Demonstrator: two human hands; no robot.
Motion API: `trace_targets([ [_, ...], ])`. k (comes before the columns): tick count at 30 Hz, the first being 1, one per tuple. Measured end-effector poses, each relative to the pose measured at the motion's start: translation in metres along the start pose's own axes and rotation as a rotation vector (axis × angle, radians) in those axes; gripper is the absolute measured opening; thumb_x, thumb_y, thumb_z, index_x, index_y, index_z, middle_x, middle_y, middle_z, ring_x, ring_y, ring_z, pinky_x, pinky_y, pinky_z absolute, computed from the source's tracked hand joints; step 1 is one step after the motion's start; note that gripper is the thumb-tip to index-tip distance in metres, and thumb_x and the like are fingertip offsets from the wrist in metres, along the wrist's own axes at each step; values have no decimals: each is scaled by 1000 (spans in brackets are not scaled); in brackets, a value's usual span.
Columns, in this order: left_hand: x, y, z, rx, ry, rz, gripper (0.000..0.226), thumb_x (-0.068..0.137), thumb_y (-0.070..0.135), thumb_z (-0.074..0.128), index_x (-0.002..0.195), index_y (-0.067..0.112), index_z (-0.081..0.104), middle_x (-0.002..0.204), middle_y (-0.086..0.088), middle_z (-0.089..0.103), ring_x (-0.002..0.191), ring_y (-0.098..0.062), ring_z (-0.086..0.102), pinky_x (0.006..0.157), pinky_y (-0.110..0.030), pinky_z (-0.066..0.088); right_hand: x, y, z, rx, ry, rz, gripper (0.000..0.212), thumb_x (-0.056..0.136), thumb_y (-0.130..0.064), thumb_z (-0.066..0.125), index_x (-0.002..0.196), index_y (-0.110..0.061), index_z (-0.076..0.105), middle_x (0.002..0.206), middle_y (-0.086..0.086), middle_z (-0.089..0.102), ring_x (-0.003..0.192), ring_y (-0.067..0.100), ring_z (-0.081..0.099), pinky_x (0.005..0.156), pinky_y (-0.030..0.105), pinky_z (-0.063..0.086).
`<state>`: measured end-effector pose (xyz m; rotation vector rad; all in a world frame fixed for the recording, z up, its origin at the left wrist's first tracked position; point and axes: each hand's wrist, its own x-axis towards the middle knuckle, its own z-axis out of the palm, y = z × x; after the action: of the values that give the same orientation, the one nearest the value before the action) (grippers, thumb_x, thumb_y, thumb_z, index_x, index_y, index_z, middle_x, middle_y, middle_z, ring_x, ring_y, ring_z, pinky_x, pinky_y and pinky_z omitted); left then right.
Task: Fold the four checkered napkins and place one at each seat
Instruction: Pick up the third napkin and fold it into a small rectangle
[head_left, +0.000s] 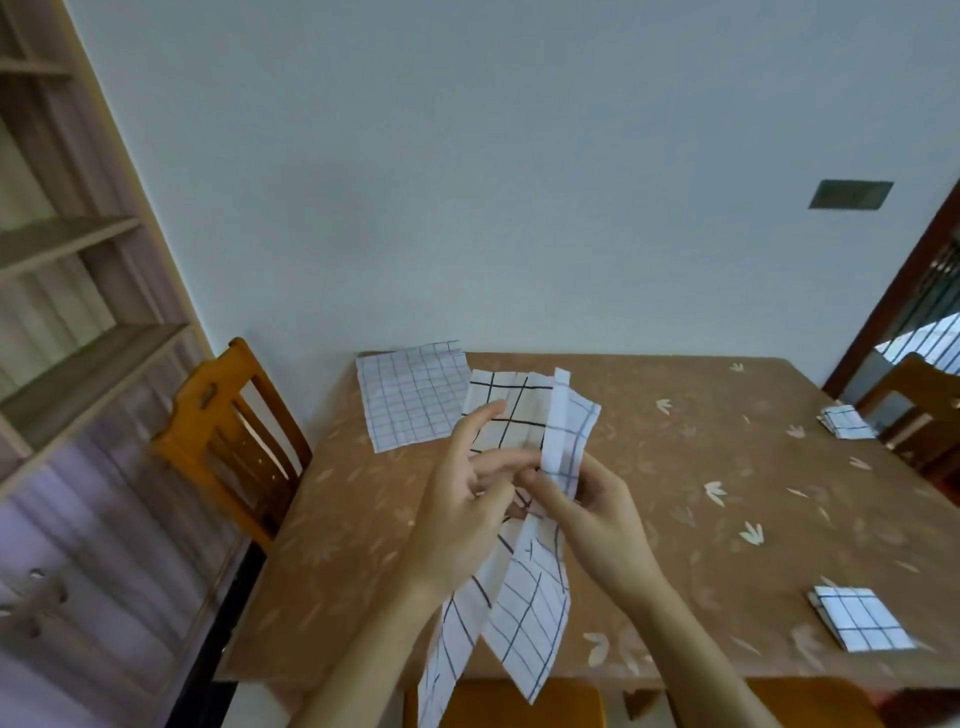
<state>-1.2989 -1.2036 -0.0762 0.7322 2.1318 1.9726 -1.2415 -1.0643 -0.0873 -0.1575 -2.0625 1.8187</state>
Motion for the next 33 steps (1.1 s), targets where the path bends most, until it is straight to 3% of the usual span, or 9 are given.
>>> trace_targets([
  [7, -1, 4, -11, 13, 98, 120, 49, 91, -15, 46, 124, 19, 60, 97, 1, 80, 85, -18, 77, 65, -35, 57, -6, -4, -16, -69, 48, -23, 27, 92, 1, 61, 101, -20, 75, 98, 3, 77, 93, 27, 71, 84, 44, 57],
  [11, 3, 7, -18, 95, 332, 65, 40, 92, 3, 67, 127, 20, 60, 122, 12, 66, 112, -6, 63, 77, -13, 50, -8, -8, -28, 102, -36, -32, 26, 94, 6, 58, 111, -6, 72, 110, 11, 76, 106, 31, 71, 94, 42, 57],
  [14, 15, -1, -30, -34, 173, -305, 54, 91, 39, 71, 140, 25, 52, 130, 7, 57, 115, -12, 55, 97, -31, 46, -9, -10, -37, 224, -162, -75, 27, 95, 5, 57, 118, -1, 69, 119, 19, 71, 115, 37, 66, 101, 44, 52],
  [16, 17, -7, -32, -126, 27, -421, 56, 84, 57, 70, 130, 26, 61, 122, 3, 63, 105, -14, 60, 106, -46, 46, -8, -9, -43, 252, -200, -87, 22, 93, 1, 61, 112, -1, 70, 115, 22, 71, 112, 39, 66, 100, 48, 51],
  [20, 22, -12, -30, -85, 55, -240, 19, 94, 34, 68, 101, 17, 73, 102, 0, 76, 98, -16, 70, 67, -23, 54, -2, -6, -56, 170, -202, -37, 23, 89, 3, 60, 95, -14, 76, 94, 6, 73, 91, 19, 69, 85, 34, 52],
  [23, 28, -12, -33, -20, 132, -57, 43, 93, 36, 70, 92, -7, 63, 81, -15, 64, 81, -19, 59, 75, -27, 45, 9, -7, -63, 62, -145, -25, 45, 80, -8, 52, 118, -25, 69, 114, -4, 73, 108, 16, 68, 92, 37, 53],
  [25, 29, -5, -35, 90, 151, 6, 30, 96, 27, 67, 79, 3, 62, 71, -14, 61, 68, -14, 57, 69, -18, 43, 17, -12, -69, 23, 23, -48, 58, 79, -20, 52, 136, -31, 55, 130, -4, 67, 124, 20, 61, 102, 41, 49],
  [28, 28, 9, -38, 327, 110, 127, 24, 99, 26, 64, 85, 6, 64, 83, -16, 66, 81, -20, 63, 68, -10, 42, 22, -37, -73, -221, 180, -182, 60, 90, -44, 66, 145, -38, 42, 143, -20, 52, 132, 0, 48, 109, 31, 41],
  [33, 25, 21, -27, 535, 21, 241, 16, 97, 25, 67, 90, 11, 71, 81, -3, 70, 82, -6, 60, 65, -6, 42, 45, -80, -56, -669, -108, -398, 67, 79, -51, 76, 139, -32, 53, 141, -20, 52, 135, -7, 39, 112, 21, 30],
])
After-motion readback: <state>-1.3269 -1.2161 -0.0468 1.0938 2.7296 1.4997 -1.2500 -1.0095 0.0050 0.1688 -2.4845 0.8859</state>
